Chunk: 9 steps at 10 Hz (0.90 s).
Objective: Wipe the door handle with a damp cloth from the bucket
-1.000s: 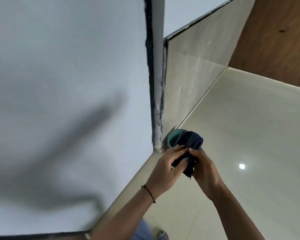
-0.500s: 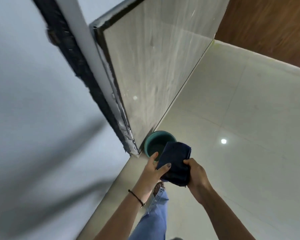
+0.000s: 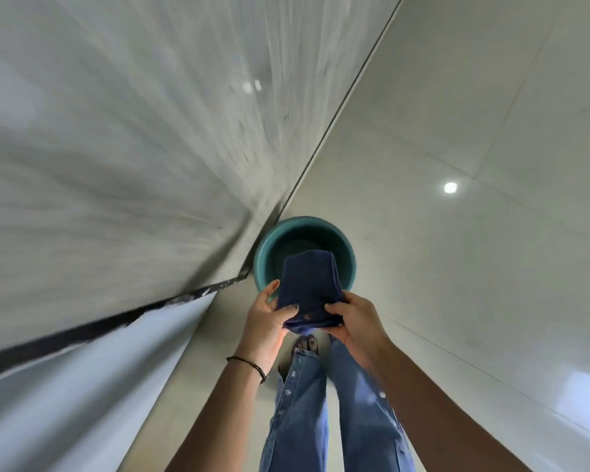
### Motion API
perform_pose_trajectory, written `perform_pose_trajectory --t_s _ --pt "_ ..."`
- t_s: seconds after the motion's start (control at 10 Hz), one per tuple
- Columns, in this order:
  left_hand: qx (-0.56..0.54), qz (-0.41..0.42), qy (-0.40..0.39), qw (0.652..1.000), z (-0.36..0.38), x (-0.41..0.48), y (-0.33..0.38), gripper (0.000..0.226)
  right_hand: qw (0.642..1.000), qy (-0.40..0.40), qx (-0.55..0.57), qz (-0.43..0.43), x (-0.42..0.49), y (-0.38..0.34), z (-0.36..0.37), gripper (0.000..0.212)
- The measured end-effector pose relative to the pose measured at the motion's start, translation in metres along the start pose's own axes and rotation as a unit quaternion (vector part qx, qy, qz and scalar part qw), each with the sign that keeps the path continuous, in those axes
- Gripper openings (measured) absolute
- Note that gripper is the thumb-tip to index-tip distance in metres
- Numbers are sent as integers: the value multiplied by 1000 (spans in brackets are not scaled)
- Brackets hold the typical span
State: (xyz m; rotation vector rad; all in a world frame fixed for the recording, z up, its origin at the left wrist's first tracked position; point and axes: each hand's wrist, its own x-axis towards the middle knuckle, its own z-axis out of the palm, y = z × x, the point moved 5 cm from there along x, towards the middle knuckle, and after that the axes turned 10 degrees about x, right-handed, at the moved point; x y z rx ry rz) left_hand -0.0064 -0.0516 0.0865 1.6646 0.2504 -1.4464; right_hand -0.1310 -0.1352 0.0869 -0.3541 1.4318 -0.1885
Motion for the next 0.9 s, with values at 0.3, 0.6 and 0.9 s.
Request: perform_pose_trajectory --t_s 0.3,0.6,0.9 --pt "249 -12 93 964 -1 270 -82 45 994 75 -65 38 271 59 9 37" --pt "317 -101 147 931 -5 392 -134 42 976 128 -163 63 404 97 1 48" --pt "315 -1 139 939 -8 297 -92 47 954 72 -291 -10 320 47 5 45"
